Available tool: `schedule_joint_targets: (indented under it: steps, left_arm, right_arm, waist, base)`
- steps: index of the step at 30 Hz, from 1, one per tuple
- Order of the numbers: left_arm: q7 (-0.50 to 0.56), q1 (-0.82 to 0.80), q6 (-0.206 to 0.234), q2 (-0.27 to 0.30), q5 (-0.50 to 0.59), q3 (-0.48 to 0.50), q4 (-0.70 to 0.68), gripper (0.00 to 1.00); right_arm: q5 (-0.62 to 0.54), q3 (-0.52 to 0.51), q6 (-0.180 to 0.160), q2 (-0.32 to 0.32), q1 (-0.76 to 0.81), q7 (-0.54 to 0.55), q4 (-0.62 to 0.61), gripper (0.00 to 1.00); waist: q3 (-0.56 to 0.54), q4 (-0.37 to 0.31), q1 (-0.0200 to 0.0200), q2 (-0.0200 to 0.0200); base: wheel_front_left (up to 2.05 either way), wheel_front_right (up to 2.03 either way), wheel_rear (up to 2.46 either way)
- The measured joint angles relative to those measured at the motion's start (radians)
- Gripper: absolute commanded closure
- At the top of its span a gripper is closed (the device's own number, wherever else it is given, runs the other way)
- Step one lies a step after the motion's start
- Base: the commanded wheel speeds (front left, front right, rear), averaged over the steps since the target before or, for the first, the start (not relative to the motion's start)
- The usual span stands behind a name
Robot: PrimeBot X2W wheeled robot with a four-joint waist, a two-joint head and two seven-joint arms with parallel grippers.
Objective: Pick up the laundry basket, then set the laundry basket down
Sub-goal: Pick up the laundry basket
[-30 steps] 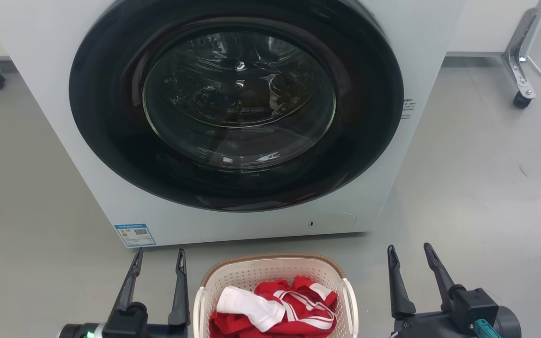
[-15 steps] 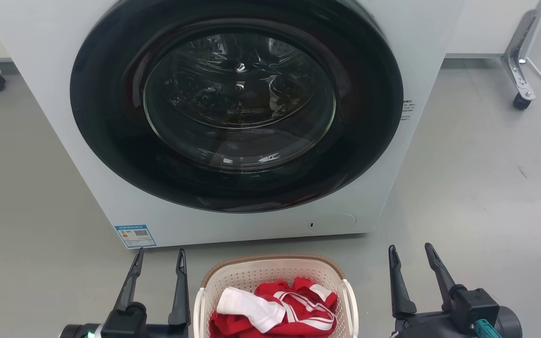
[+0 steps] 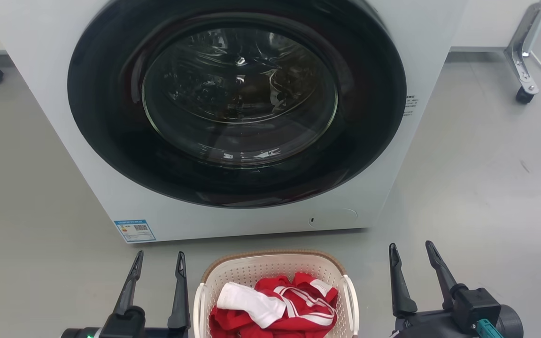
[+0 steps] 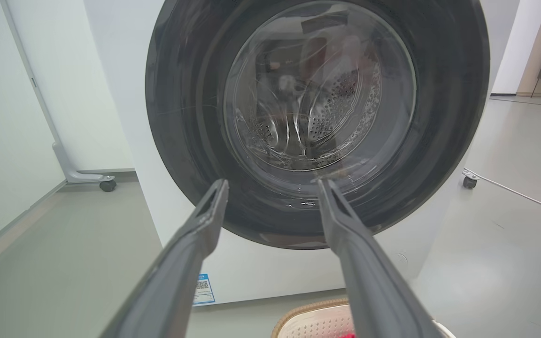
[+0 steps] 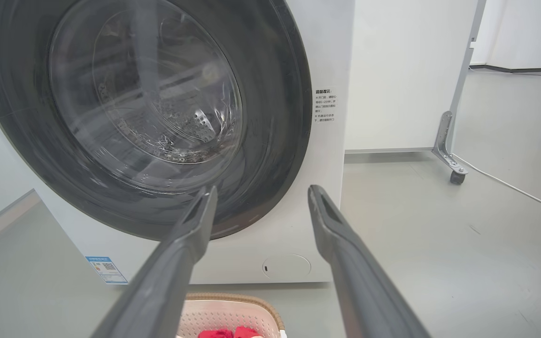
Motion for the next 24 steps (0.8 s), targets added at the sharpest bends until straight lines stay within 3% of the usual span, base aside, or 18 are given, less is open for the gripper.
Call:
schedule_joint_targets:
  steps: [11,24]
  left_arm:
    - [0.0,-0.028,0.0,0.0,-0.073,-0.005,0.013,0.0]
    - [0.0,-0.198,0.0,-0.006,-0.098,-0.037,0.129,0.0]
  right_arm:
    - [-0.002,-0.023,0.0,0.0,-0.012,0.0,-0.016,0.0]
    - [-0.003,-0.048,0.012,-0.017,-0.153,0.0,0.083,0.0]
  waist:
    - [0.088,0.001,0.0,0.0]
    - [0.248,0.009,0.0002,0.0001]
  base:
    - [0.0,0.0,0.0]
    - [0.0,0.0,0.0]
